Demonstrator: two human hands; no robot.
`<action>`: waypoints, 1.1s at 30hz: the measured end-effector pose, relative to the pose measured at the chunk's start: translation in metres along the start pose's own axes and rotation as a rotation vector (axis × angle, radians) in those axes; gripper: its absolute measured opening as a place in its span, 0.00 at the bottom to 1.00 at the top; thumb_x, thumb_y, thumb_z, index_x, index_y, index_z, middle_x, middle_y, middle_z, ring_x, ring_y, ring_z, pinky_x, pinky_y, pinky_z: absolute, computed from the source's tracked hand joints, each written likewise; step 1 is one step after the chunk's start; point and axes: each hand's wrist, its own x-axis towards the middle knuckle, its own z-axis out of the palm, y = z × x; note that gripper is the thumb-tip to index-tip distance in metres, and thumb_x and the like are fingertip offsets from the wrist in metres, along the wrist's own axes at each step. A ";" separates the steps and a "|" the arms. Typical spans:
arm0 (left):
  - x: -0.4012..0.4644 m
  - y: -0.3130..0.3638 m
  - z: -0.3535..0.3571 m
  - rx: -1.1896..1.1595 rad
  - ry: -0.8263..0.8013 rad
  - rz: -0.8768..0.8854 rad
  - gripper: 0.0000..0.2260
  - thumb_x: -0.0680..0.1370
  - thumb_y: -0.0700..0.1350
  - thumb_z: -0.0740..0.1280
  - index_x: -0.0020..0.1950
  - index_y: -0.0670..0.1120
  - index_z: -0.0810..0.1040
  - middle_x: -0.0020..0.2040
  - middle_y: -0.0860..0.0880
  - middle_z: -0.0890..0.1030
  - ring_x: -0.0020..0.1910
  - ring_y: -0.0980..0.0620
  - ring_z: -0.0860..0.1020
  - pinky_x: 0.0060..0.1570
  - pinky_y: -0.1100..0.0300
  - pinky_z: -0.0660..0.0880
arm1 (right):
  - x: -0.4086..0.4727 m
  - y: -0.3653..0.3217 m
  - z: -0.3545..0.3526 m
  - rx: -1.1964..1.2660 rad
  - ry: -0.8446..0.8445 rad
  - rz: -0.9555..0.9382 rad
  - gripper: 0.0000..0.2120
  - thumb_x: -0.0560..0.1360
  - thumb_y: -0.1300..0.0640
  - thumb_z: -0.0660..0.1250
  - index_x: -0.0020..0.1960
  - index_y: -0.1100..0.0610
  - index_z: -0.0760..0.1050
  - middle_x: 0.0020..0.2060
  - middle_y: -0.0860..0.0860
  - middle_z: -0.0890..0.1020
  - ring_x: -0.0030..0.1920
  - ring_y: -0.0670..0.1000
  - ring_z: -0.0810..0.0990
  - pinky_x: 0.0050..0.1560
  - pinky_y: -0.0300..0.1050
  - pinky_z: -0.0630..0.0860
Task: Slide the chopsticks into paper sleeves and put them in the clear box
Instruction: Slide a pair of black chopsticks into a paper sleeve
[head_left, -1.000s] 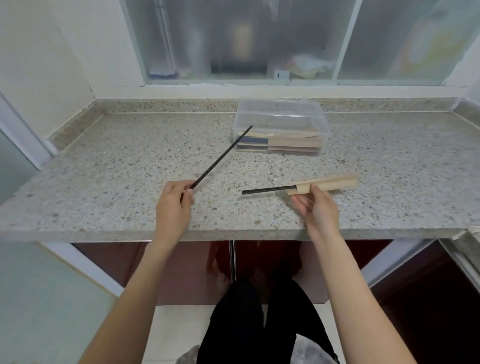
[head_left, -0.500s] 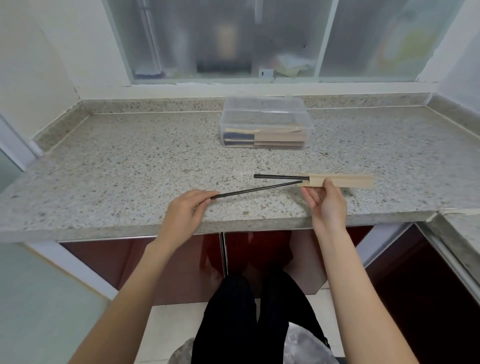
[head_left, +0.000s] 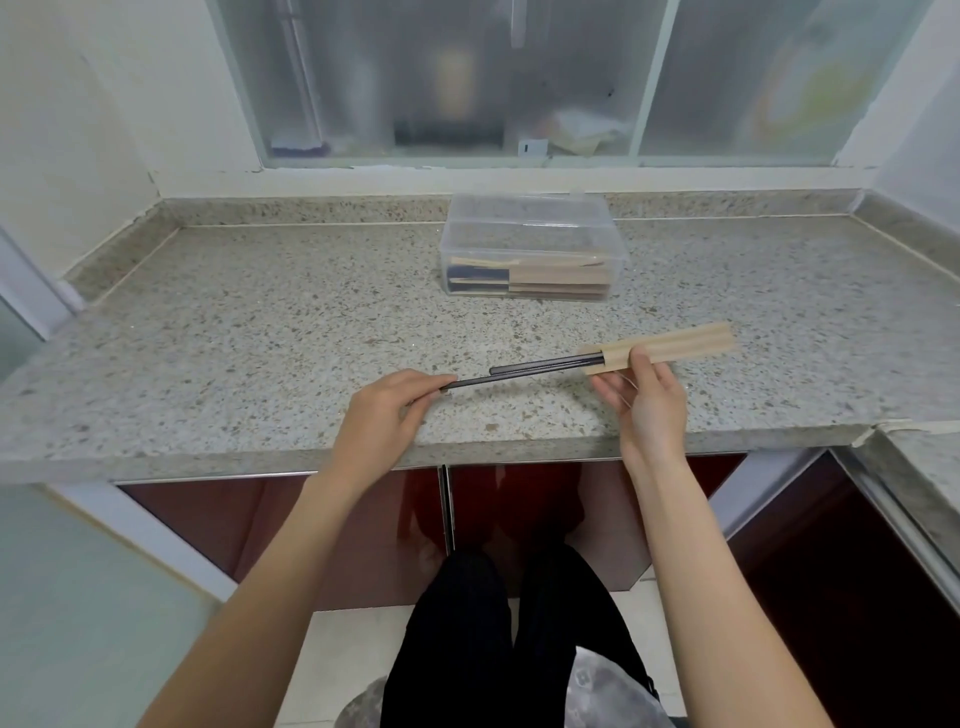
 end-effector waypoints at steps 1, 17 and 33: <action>0.001 0.001 0.001 -0.013 0.014 0.001 0.11 0.77 0.39 0.67 0.58 0.47 0.81 0.50 0.51 0.82 0.48 0.58 0.79 0.52 0.68 0.73 | 0.001 -0.001 0.002 -0.005 0.000 0.000 0.08 0.81 0.58 0.60 0.52 0.60 0.76 0.42 0.52 0.85 0.42 0.50 0.85 0.43 0.40 0.81; 0.019 0.044 0.047 -0.647 0.102 -0.452 0.37 0.78 0.38 0.62 0.75 0.59 0.41 0.77 0.58 0.48 0.75 0.62 0.49 0.75 0.47 0.51 | -0.013 0.020 0.027 0.060 0.040 0.025 0.07 0.79 0.57 0.63 0.47 0.59 0.77 0.38 0.51 0.84 0.42 0.50 0.84 0.45 0.40 0.81; 0.073 0.008 0.029 -0.915 0.271 -0.652 0.10 0.76 0.39 0.67 0.57 0.46 0.74 0.53 0.44 0.82 0.46 0.54 0.83 0.51 0.64 0.78 | 0.046 -0.015 -0.001 -0.179 0.034 -0.021 0.10 0.77 0.63 0.65 0.58 0.63 0.74 0.47 0.53 0.79 0.41 0.47 0.82 0.42 0.37 0.81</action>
